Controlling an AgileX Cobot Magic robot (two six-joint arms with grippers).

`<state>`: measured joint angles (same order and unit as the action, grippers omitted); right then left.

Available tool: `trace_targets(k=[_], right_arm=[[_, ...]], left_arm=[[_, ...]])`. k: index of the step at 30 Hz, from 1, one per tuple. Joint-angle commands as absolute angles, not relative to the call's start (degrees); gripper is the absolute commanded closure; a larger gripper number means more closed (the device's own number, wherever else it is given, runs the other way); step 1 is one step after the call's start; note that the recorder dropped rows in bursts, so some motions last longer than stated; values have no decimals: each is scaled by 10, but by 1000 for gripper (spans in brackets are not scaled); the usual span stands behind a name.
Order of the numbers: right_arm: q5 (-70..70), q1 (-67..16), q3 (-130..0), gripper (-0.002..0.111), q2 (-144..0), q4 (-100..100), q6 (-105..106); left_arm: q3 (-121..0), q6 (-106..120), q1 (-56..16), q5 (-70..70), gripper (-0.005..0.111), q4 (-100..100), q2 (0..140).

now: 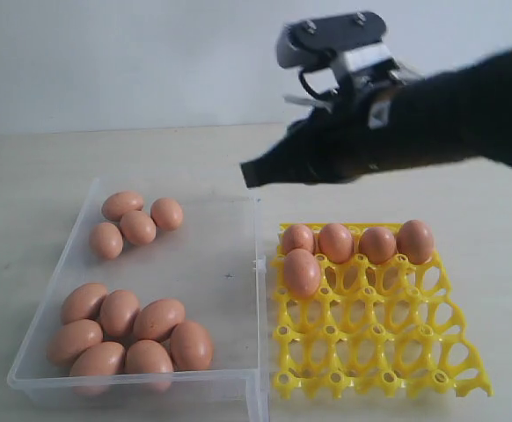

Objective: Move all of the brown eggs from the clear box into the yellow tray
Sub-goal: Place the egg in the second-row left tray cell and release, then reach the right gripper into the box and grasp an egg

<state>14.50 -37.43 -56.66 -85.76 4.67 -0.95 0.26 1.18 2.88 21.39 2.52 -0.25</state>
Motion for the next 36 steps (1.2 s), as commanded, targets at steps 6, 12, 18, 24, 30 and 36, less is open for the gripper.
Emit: trace_targets(k=[6,12,18,24,30,36], right_arm=[[430,-463,-898,82,-1124,238,120],[579,-466,-1039,46,-1283,252,29],[590,-466,-1091,46,-1335,229,19],[636,-466,-1164,46,-1393,193,-11],[625,-466,-1177,84,-1410,193,4],[614,-463,-1177,108,-1376,190,51]], left_arm=[[0,13,30,211,107,27,0],[0,13,30,211,107,27,0],[0,14,30,211,107,27,0],[0,12,30,211,107,27,0],[0,12,30,211,107,27,0],[0,12,30,211,107,27,0]])
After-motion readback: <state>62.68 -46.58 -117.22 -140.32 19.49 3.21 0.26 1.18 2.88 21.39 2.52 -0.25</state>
